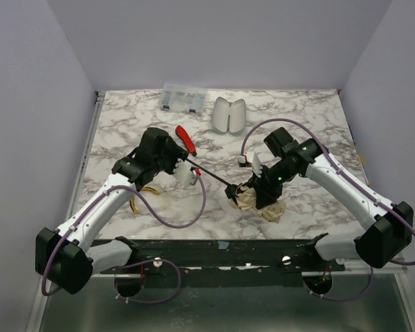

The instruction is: Open the umbrella

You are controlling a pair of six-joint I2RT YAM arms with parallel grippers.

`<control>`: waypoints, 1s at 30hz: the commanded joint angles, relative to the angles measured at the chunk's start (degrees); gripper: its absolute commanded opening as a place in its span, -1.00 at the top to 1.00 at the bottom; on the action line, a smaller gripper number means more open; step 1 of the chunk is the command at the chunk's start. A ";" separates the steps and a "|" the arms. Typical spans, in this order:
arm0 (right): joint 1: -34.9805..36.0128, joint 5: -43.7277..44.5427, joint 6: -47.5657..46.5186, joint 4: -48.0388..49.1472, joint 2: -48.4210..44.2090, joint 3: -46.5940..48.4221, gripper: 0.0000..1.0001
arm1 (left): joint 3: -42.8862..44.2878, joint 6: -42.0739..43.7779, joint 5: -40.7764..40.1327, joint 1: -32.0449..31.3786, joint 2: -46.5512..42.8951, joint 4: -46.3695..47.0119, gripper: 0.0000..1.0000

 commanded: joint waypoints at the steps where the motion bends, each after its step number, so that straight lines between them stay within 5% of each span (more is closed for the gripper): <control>1: 0.43 -0.22 -5.35 -6.77 -0.35 -0.76 0.99 | -0.70 3.66 -1.84 4.72 -0.81 0.61 0.10; 17: 0.47 1.66 -9.40 -10.80 -5.08 -5.74 0.99 | -4.62 8.83 1.90 17.51 -0.17 2.90 0.10; 23: 0.40 -3.62 -6.11 -6.93 -1.03 -2.54 0.99 | 0.56 1.04 8.93 8.89 -2.30 -2.13 -0.02; 30: 0.43 -7.65 -1.92 -0.21 0.71 0.32 0.99 | 11.99 -10.35 21.52 -2.60 -2.45 -14.73 -0.67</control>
